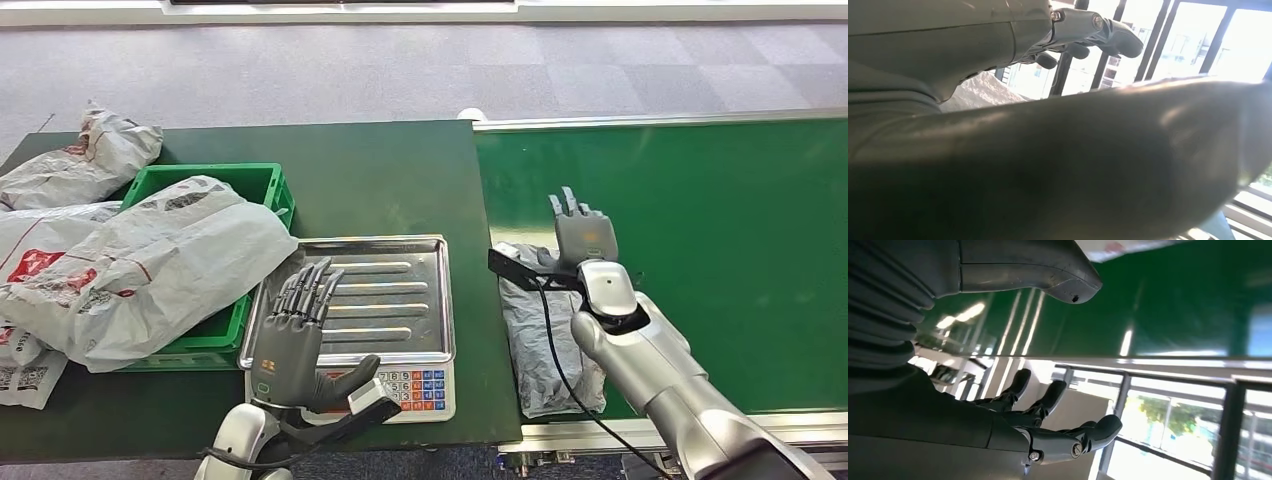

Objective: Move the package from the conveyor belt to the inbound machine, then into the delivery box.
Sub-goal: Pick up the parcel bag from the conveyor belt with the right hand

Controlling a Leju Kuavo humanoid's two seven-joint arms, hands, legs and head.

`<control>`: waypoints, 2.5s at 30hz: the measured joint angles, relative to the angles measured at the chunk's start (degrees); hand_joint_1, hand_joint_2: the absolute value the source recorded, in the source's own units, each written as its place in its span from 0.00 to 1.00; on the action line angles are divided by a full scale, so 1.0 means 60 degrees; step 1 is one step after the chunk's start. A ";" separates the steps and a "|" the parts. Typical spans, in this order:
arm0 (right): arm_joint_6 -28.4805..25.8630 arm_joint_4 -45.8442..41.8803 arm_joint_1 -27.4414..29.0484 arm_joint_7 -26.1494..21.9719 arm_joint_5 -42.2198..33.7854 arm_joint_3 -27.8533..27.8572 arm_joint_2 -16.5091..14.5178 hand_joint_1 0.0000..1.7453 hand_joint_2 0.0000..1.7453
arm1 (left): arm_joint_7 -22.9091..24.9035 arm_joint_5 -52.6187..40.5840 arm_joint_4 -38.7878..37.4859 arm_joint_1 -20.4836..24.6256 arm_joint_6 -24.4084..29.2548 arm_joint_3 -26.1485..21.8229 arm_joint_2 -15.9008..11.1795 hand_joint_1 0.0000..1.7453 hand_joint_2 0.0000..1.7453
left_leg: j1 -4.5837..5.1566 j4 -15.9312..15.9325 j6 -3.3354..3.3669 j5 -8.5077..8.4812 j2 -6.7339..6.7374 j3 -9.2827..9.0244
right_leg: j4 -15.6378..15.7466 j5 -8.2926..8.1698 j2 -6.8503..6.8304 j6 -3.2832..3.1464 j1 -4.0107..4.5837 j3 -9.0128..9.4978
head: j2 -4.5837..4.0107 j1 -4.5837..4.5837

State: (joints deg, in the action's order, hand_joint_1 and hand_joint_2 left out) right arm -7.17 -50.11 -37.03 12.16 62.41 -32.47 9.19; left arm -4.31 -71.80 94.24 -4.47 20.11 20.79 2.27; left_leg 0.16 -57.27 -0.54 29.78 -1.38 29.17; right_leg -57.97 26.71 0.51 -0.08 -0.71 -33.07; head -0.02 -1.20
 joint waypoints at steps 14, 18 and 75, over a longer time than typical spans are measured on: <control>0.0651 -0.3894 0.4649 -0.0055 0.1100 0.2349 0.1443 0.00 1.00 | -0.0101 -0.0028 0.0293 -0.0192 -0.0141 -0.0102 -0.0025 0.00 0.00 | -0.0007 0.0009 0.0008 0.0017 0.0008 0.0028 | 0.0004 0.0014 -0.0001 0.0018 0.0005 -0.0019 | 0.0000 0.0000; 0.0165 -0.4058 0.5183 -0.0745 0.0896 0.2640 0.1128 0.00 1.00 | -0.0093 -0.0028 0.0296 -0.0182 -0.0181 -0.0103 -0.0025 0.00 0.00 | -0.0010 0.0009 0.0005 0.0015 0.0020 0.0025 | 0.0004 0.0013 0.0005 0.0018 0.0008 -0.0019 | 0.0000 0.0001; -0.2265 0.1018 0.4541 -0.0265 0.1972 0.5724 -0.2226 1.00 1.00 | 0.0229 -0.0032 -0.0318 0.0440 -0.0442 0.0101 0.0150 0.00 0.00 | 0.0004 -0.0001 0.0026 0.0025 0.0011 -0.0120 | 0.0026 0.0024 0.0010 0.0038 -0.0002 0.0138 | 0.0000 0.0000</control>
State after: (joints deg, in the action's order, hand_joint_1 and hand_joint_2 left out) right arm -20.76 -44.00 -9.78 10.57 74.24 1.88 -4.17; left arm -2.93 -72.00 92.33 -1.83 17.46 21.40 3.17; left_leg 0.19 -57.28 -0.38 29.93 -1.32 28.45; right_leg -57.82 26.85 0.57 0.15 -0.72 -32.25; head -0.02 -1.20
